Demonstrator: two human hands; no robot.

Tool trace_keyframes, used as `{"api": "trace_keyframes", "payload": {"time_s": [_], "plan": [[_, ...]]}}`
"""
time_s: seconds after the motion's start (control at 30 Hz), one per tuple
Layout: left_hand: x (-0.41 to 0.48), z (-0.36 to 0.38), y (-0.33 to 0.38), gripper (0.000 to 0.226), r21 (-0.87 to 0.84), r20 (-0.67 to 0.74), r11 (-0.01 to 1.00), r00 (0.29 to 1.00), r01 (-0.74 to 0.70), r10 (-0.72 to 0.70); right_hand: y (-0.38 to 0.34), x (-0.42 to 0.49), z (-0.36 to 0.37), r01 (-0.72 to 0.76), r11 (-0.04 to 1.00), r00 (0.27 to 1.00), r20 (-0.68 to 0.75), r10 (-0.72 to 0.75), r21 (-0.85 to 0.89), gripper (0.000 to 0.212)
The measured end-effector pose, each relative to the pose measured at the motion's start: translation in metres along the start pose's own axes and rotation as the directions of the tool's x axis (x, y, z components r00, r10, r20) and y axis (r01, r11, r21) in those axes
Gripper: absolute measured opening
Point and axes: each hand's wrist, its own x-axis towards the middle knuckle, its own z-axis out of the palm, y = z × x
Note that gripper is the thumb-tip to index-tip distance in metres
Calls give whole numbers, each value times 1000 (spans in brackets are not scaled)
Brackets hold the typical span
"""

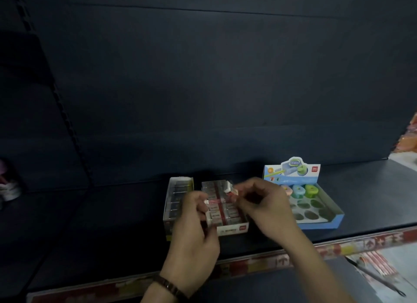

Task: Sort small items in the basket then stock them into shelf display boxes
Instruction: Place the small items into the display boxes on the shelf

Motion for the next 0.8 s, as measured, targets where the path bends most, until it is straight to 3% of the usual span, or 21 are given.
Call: {"api": "trace_keyframes", "payload": {"time_s": [0.1,0.17,0.3,0.47,0.63,0.8], "plan": [[-8,-2,-4,78,27,150,999,988,24,-28,10,13,3,83,950,994,91,-58,-300,23],[-12,-2,-9,76,62,165,998,986,-9,-1,13,20,10,163,898,982,158,-107,-409,23],[-16,1,-16,52,-112,-27,992,998,-56,53,15,26,24,223,859,961,253,-114,-461,16],[-12,-10,-15,37,-367,-94,928,990,59,-101,20,30,33,276,821,933,346,-104,-499,17],[-12,-19,-13,23,-355,-125,934,989,30,-79,22,31,38,316,816,916,380,-129,-484,15],[-9,-24,-13,32,-301,-153,953,988,-30,-17,21,27,38,333,767,912,395,-113,-548,18]]}}
